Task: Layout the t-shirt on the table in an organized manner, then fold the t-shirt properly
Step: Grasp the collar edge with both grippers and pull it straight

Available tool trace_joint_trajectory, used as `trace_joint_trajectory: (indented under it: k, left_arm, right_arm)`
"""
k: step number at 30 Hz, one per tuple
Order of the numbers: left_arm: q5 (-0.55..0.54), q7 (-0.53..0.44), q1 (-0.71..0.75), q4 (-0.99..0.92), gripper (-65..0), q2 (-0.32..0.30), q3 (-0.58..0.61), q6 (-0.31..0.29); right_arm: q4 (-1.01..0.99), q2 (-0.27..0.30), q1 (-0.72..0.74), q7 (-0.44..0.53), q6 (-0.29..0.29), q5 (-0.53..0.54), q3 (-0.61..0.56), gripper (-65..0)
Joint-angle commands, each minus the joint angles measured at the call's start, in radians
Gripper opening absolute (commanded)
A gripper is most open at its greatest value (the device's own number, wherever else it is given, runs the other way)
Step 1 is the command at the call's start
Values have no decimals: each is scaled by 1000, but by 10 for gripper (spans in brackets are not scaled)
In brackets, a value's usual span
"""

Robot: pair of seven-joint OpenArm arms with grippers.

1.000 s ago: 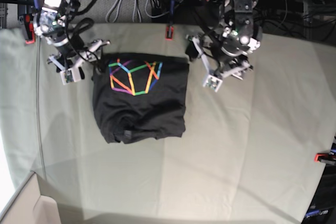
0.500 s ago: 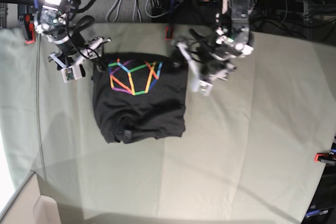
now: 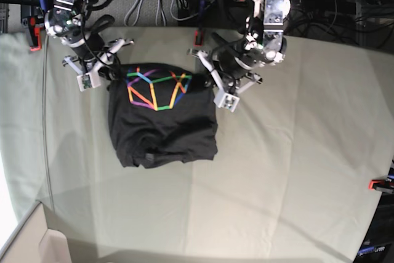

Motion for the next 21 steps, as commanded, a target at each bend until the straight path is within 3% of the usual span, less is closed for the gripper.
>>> trace_joint_trajectory:
  k: [1,7,21]
  left_arm:
    - [15,44,7,0,-650,7,3,-10]
    - [15,44,49,37,-650,7,2,-10]
    - [15,46,119,120,-650,7,-8,-10]
  right_arm:
    - [13,8,2,13,-4,13,7,-643]
    - [27,35,-27,16,-4,13,4,-650]
    - [156,27,-160,11,-4,13,1,-650]
